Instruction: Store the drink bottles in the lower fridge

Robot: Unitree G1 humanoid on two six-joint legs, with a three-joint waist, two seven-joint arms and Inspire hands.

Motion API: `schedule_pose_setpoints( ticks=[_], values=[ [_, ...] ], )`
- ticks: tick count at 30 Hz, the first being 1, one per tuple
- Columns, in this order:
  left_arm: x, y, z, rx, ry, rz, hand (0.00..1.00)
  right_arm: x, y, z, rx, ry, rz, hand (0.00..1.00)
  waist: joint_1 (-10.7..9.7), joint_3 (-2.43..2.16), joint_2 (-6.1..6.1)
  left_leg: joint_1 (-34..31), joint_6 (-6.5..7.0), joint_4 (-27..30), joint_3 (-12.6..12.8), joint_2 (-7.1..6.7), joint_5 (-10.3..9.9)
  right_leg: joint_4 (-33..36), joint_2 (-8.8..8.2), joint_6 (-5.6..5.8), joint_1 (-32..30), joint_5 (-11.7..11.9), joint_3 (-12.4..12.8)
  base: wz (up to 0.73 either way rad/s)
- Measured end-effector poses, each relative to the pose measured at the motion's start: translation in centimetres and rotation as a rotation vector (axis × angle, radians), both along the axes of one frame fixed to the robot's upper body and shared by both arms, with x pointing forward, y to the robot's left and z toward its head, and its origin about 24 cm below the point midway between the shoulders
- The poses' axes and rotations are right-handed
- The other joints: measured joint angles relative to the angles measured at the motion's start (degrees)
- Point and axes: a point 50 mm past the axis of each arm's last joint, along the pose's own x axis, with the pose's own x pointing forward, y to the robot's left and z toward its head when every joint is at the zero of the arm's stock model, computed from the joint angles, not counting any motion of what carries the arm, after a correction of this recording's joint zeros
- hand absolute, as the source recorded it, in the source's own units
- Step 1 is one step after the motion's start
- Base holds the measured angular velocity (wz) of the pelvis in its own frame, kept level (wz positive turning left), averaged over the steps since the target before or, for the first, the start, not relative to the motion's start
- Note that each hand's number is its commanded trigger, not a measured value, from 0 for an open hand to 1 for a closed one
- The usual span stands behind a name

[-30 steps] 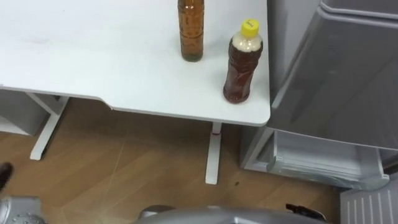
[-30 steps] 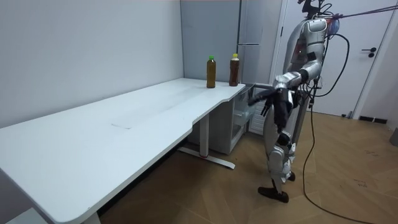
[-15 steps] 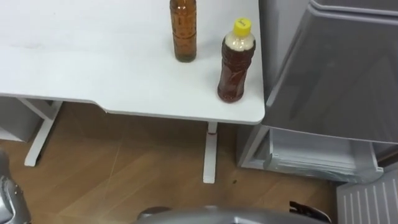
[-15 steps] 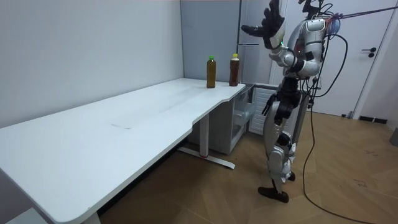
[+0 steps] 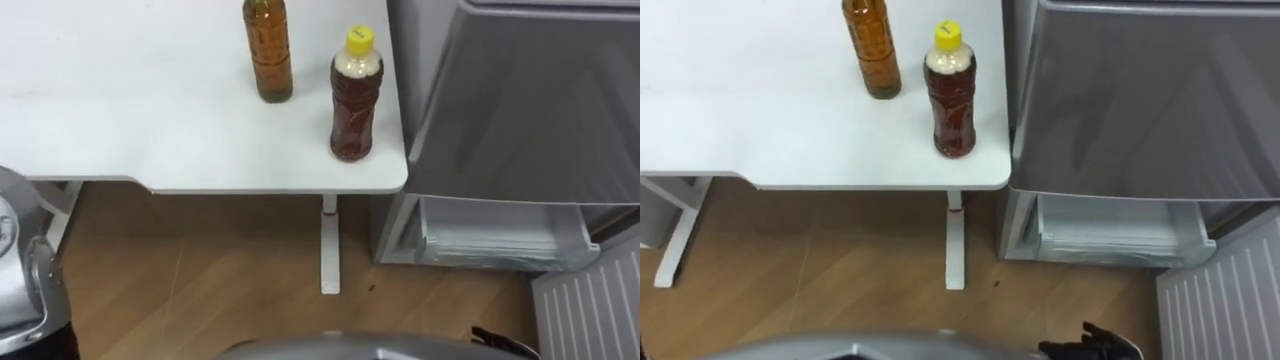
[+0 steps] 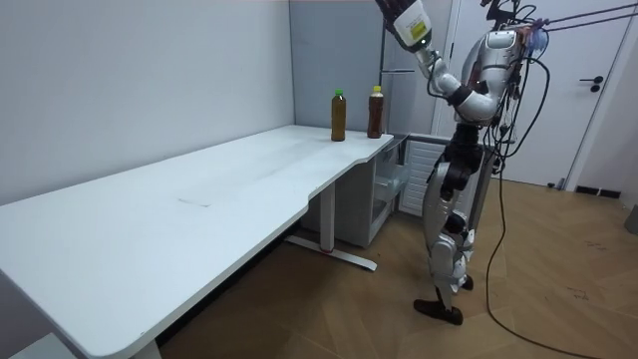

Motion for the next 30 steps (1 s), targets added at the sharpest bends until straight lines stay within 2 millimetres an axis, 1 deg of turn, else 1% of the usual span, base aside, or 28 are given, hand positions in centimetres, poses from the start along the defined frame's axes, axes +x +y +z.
schedule_pose_setpoints(
  ticks=[1, 2, 3, 4, 5, 8, 9, 13, 16, 18, 20, 25, 30],
  values=[
    [0.1, -0.5, 0.1, 0.019, 0.006, -0.05, 0.0, 0.0, 0.0, 0.0, -0.001, 0.001, 0.001, 0.0, -0.5, 0.0, -0.07, -0.1, 0.0, 0.0, 0.3, 0.06, 0.0, 0.0, 0.03, 0.0, -0.3, 0.0, 0.4, -0.13],
    [0.2, -0.8, 0.1, 0.019, 0.005, -0.083, 0.0, 0.2, 0.0, 0.0, -0.002, -0.003, 0.003, 0.0, -0.7, -0.2, -0.36, -0.1, 0.0, 0.0, 0.6, 0.11, 0.0, 0.1, 0.03, 0.0, -0.6, 0.0, 0.6, -0.15],
    [0.4, -1.3, 0.3, 0.022, 0.002, -0.152, 0.0, 0.3, -0.1, 0.0, -0.003, -0.005, 0.005, 0.0, -1.1, -0.12, -0.29, -0.5, 0.0, 0.0, 0.8, 0.14, 0.0, 0.1, 0.03, -0.03, -1.0, 0.0, 0.7, -0.08],
    [0.7, -1.9, 0.6, 0.016, -0.006, -0.225, 0.0, 0.2, 0.0, 0.0, -0.003, 0.001, 0.008, 0.0, -1.5, 0.1, -0.36, -0.6, 0.0, 0.0, 0.8, 0.13, 0.0, 0.1, 0.01, -0.03, -1.1, 0.0, 0.8, -0.05],
    [1.0, -2.3, 0.8, 0.002, -0.015, -0.292, 0.0, 0.0, 0.1, -0.1, -0.002, 0.021, 0.024, 0.0, -1.9, 0.12, -0.42, -0.6, 0.0, -0.1, 0.8, 0.14, 0.0, 0.3, 0.02, -0.03, -1.3, 0.0, 1.1, 0.0],
    [1.4, -3.3, 1.0, -0.016, -0.028, -0.433, 0.0, -0.8, 0.2, -0.2, -0.008, 0.087, 0.101, 0.0, -2.1, 0.16, -0.43, -0.4, 0.0, -0.3, 1.2, 0.19, 0.0, 0.5, 0.02, -0.03, -1.7, 0.0, 2.2, -0.09],
    [1.5, -3.4, 1.0, -0.009, -0.025, -0.447, 0.0, -0.9, 0.3, -0.2, -0.009, 0.099, 0.111, 0.0, -2.1, 0.18, -0.47, -0.3, 0.0, -0.3, 1.2, 0.19, 0.0, 0.5, 0.01, -0.03, -1.7, 0.0, 2.2, -0.09],
    [1.8, -4.8, 0.9, 0.026, -0.002, -0.56, 0.0, -1.5, 0.6, -0.4, -0.021, 0.164, 0.208, 0.0, -2.4, 0.52, -0.93, 0.0, 0.0, -0.6, 1.3, 0.24, 0.0, 0.5, 0.04, -0.03, -1.8, 0.0, 2.8, -0.06],
    [2.1, -5.6, 0.9, 0.048, 0.013, -0.613, 0.0, -1.7, 1.0, -0.5, -0.022, 0.209, 0.289, 0.0, -2.4, 0.59, -1.07, 0.0, 0.01, -0.6, 1.4, 0.29, 0.0, 0.9, 0.04, -0.03, -2.0, 0.0, 2.9, -0.02],
    [2.1, -5.9, 1.0, 0.067, 0.012, -0.639, 0.0, -1.8, 1.3, -0.6, -0.016, 0.228, 0.316, 0.0, -2.3, 0.55, -1.04, -0.1, 0.01, -0.7, 1.5, 0.32, 0.0, 1.0, 0.06, -0.03, -2.2, 0.0, 3.2, -0.05],
    [2.2, -6.4, 0.8, 0.067, 0.023, -0.685, 0.0, -1.9, 1.5, -0.7, -0.009, 0.242, 0.322, 0.0, -2.4, 0.37, -0.76, -0.3, 0.02, -0.8, 1.8, 0.42, 0.0, 1.3, 0.11, -0.14, -2.7, 0.1, 3.6, -0.11],
    [2.5, -7.6, 0.1, 0.097, 0.081, -0.775, 0.0, -2.0, 1.6, -0.7, -0.004, 0.277, 0.351, 0.0, -2.3, 0.35, -0.47, -0.3, 0.03, -1.0, 1.8, 0.63, 0.0, 2.0, 0.22, -0.2, -2.8, 0.1, 3.7, -0.01],
    [2.6, -8.1, -0.2, 0.127, 0.107, -0.822, 0.0, -2.0, 1.6, -0.7, -0.006, 0.285, 0.35, 0.0, -2.3, 0.21, -0.19, -0.3, -0.04, -1.0, 1.9, 0.89, 0.1, 2.1, 0.48, -0.31, -3.0, 0.2, 3.7, 0.0]
  ],
)
